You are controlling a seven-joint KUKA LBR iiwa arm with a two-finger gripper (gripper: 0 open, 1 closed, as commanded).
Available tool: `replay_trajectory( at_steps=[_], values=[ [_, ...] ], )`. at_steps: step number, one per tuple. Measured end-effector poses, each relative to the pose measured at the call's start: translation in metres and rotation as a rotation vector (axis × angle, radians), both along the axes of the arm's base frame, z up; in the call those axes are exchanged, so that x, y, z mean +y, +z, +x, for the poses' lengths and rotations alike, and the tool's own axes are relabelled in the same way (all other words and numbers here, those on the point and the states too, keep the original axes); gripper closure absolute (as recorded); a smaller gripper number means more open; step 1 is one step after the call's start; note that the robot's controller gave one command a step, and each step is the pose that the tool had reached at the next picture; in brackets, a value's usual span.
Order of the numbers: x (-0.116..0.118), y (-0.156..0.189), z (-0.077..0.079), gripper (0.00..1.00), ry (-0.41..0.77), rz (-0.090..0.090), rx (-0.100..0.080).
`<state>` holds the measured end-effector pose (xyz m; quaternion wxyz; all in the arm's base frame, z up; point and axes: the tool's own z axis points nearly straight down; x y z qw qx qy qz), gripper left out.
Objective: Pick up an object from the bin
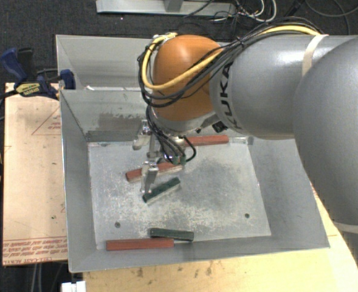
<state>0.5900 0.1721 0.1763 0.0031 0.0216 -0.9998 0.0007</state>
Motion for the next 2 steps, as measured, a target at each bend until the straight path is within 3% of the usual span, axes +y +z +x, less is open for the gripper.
replay_trajectory(
  at_steps=[1,2],
  values=[
    [-0.0215,-0.0812,-0.0106,1.00,-0.087,0.004,-0.012],
    [-0.0215,-0.0812,-0.0106,1.00,-0.087,0.005,-0.012]
  ],
)
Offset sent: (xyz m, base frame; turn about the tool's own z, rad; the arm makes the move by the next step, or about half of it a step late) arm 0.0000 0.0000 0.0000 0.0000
